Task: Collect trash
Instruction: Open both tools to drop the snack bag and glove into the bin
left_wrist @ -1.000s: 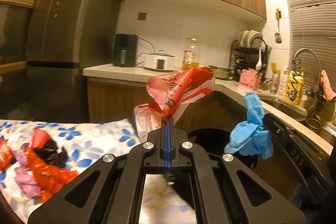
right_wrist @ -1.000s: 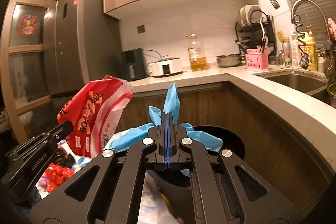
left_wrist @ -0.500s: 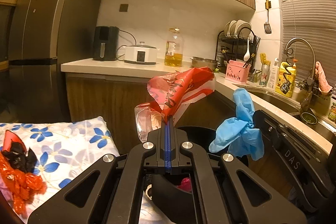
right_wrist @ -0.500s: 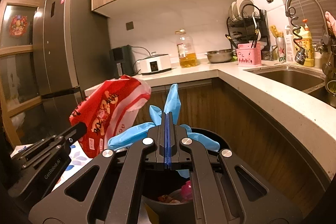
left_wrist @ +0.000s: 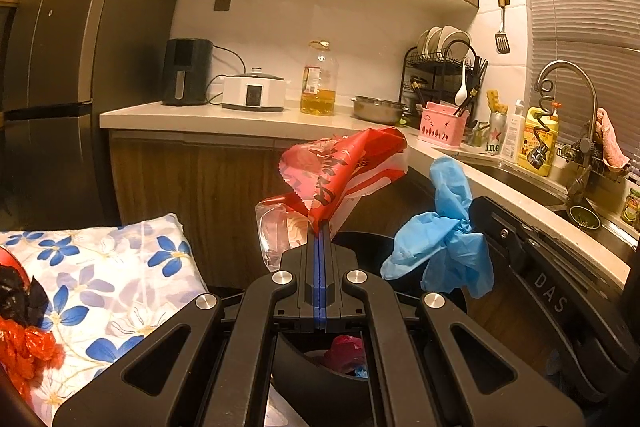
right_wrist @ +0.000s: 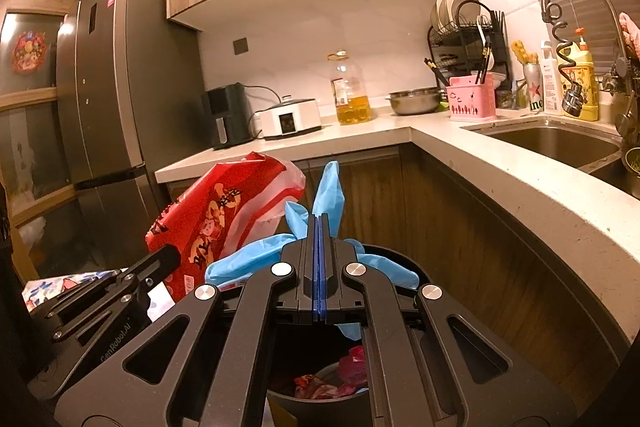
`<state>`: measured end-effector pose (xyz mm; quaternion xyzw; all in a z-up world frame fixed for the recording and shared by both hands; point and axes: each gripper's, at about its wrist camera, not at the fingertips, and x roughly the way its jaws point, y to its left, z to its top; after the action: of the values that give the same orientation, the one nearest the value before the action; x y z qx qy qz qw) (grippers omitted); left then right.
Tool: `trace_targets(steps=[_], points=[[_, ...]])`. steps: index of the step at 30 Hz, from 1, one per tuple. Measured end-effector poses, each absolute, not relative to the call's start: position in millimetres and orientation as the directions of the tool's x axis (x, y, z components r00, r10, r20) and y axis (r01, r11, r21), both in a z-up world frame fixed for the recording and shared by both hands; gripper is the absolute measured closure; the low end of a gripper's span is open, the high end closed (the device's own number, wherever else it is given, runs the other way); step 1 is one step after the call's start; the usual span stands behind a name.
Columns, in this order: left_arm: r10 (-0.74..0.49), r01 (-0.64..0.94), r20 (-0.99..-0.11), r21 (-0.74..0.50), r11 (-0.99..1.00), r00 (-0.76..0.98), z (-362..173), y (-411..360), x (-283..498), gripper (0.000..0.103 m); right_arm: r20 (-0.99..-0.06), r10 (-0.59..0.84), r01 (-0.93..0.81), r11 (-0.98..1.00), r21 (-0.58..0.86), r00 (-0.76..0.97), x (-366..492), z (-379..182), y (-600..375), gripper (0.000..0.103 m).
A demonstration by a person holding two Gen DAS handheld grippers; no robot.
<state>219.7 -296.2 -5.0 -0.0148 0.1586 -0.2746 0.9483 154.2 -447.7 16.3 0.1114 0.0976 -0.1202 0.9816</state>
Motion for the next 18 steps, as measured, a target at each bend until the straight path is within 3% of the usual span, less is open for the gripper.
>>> trace_targets(steps=[9, 14, 17, 18], points=[[-0.546, 0.545, -0.330, -0.106, 0.832, 0.770, -14, -310, 228, 0.103, -0.244, -0.211, 0.265, 0.941, 0.212, 0.946, 163, 11, -456, 0.101], [-0.544, 0.546, -0.352, -0.105, 0.831, 0.761, -22, -311, 232, 0.103, -0.255, -0.217, 0.275, 0.936, 0.218, 0.942, 165, 8, -461, 0.084], [-0.535, 0.538, -0.364, -0.104, 0.837, 0.763, -24, -308, 233, 0.079, -0.254, -0.221, 0.280, 0.932, 0.231, 0.942, 163, 7, -463, 0.073], [-0.529, 0.530, -0.361, -0.106, 0.842, 0.768, -25, -306, 233, 0.065, -0.253, -0.223, 0.283, 0.930, 0.236, 0.941, 161, 6, -464, 0.071]])
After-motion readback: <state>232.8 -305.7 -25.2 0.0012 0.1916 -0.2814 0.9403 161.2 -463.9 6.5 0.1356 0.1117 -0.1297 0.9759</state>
